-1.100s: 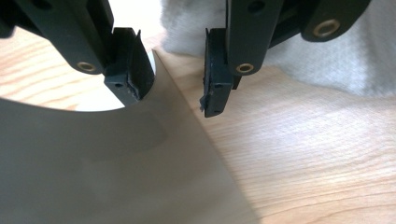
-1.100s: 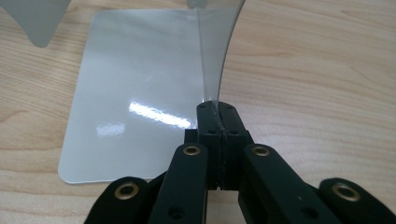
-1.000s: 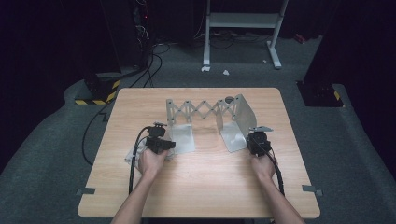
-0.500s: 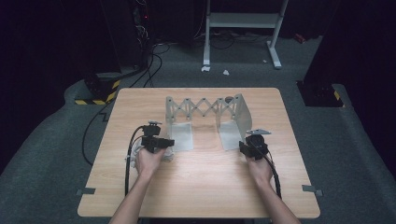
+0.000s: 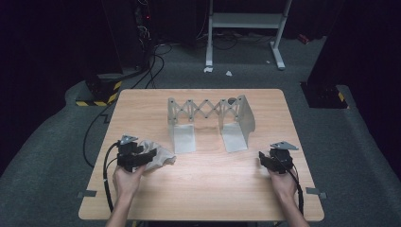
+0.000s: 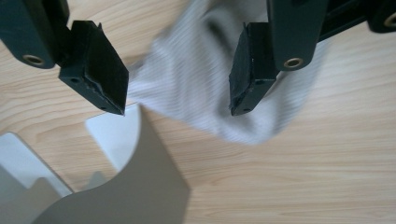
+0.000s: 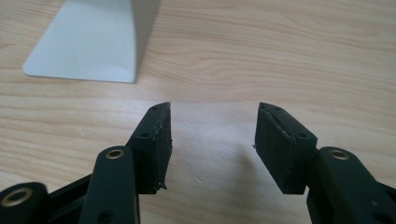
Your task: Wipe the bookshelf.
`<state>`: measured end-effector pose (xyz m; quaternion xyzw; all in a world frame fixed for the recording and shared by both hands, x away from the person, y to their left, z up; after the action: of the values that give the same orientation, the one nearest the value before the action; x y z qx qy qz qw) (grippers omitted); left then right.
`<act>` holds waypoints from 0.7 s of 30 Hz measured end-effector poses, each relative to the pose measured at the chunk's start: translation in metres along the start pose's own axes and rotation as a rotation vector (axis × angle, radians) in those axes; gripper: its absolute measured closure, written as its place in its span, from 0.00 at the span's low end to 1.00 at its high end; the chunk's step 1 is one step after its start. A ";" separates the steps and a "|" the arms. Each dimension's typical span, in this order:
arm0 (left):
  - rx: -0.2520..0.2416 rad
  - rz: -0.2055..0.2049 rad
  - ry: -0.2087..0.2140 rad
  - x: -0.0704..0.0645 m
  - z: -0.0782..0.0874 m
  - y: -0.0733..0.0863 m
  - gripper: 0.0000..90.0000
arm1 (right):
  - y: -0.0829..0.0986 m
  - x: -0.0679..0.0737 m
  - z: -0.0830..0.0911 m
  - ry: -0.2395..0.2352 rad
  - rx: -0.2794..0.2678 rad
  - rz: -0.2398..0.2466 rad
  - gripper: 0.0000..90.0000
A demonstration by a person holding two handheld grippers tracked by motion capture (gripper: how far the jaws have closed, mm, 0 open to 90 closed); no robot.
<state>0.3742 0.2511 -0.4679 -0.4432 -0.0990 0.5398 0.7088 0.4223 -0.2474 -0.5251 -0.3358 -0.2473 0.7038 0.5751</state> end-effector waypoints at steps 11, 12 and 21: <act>-0.055 0.069 -0.136 0.042 0.027 0.041 0.42 | 0.018 -0.020 0.007 0.044 0.009 -0.041 0.48; -0.031 0.053 -0.183 0.048 0.026 0.049 0.42 | 0.020 -0.021 0.006 0.040 0.010 -0.050 0.48; 0.028 0.038 -0.234 0.059 0.010 0.069 0.41 | 0.030 -0.029 0.007 0.055 0.012 -0.063 0.44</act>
<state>0.3449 0.3081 -0.5329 -0.3692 -0.1649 0.6025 0.6882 0.4009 -0.2818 -0.5370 -0.3435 -0.2375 0.6775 0.6055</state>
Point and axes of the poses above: each handheld gripper's, and its own axes: z roughly backward along the jaws, y roughly out of its underside, x roughly to its left, the point moved 2 cm from there along -z, roughly forward along the jaws, and after that the axes turned 14 degrees about y, right-handed, at the moved point
